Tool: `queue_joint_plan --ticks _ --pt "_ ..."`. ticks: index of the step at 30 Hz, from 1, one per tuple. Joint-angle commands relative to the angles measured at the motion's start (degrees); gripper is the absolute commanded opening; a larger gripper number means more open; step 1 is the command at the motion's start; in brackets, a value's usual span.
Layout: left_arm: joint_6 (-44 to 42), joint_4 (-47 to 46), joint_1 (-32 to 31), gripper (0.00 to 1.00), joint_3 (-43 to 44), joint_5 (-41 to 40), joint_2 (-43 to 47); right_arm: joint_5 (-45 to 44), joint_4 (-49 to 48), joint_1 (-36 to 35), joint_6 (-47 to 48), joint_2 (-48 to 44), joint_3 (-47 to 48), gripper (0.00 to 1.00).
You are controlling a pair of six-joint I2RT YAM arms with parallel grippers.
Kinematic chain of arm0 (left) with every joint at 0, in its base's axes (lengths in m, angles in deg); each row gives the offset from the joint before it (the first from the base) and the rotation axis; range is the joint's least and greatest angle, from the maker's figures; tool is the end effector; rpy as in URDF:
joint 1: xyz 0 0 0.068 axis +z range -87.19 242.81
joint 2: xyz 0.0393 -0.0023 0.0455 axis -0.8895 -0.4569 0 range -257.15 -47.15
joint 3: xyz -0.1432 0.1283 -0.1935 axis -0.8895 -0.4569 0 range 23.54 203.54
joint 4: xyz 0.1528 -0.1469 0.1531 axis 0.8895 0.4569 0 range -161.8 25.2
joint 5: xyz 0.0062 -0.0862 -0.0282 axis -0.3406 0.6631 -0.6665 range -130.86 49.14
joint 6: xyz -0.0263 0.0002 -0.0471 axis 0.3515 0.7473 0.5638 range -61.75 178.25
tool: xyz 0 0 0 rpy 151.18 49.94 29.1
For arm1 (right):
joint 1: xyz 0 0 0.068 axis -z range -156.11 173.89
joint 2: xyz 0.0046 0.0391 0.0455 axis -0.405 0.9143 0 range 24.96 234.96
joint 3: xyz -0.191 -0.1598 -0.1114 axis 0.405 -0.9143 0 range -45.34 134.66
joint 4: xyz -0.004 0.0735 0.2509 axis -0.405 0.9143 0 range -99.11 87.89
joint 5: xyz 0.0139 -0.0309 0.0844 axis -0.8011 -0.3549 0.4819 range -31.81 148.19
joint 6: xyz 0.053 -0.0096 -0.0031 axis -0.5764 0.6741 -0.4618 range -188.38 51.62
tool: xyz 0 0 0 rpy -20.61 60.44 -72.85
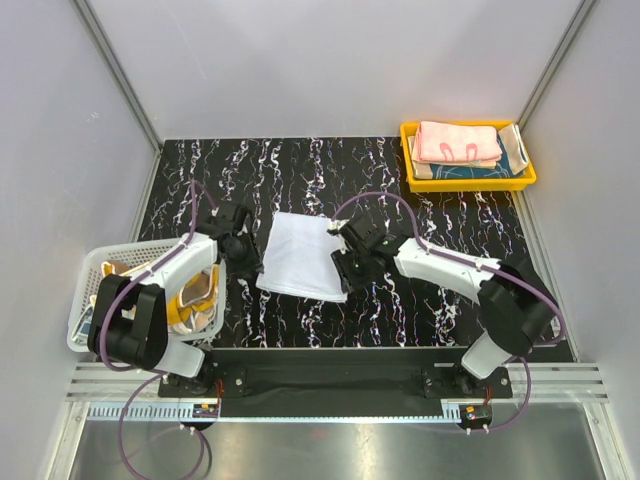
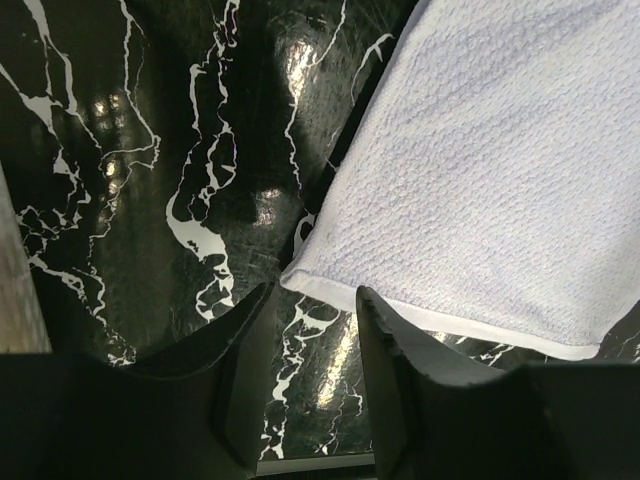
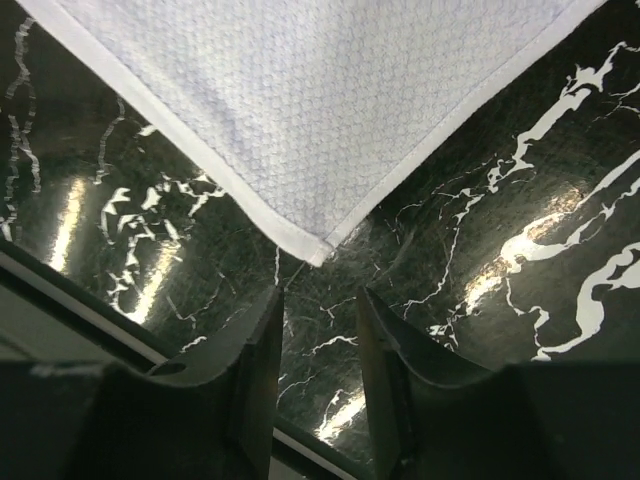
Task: Fold and stack the towels
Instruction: Fold the towel
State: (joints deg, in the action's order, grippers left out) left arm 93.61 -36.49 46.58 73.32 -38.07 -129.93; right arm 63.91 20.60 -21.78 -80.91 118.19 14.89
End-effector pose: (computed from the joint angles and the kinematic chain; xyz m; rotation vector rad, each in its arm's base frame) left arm 0.2545 -0.0758 0.1904 -0.4534 2.7701 -0.2953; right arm 0.2233 0.2338 0.1967 -0.8130 2.6160 0.4429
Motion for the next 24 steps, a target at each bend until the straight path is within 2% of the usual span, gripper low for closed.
queue_joint_plan --ticks 1,5,13,18,24 --pt "-1.78 1.34 0.14 0.43 4.88 -0.24 2.98 -0.25 1.74 -0.65 -1.26 -4.72 3.22 0.43" --pt "-2.48 0.82 0.14 0.45 11.13 1.34 -1.49 -8.34 3.24 1.71 -4.16 -2.71 8.67 0.48" --pt "-5.73 -4.28 -0.03 0.46 25.17 3.63 -17.13 -12.48 -1.76 11.48 -11.54 9.67 16.41 0.42" --pt "-5.03 -7.09 -0.12 0.45 27.30 3.72 -24.43 -13.71 -2.20 12.71 -12.60 16.97 22.91 0.41" --pt "-3.02 -5.17 -1.44 0.45 26.69 -2.43 -28.48 -16.52 -2.38 13.94 -14.27 25.58 28.28 0.42"
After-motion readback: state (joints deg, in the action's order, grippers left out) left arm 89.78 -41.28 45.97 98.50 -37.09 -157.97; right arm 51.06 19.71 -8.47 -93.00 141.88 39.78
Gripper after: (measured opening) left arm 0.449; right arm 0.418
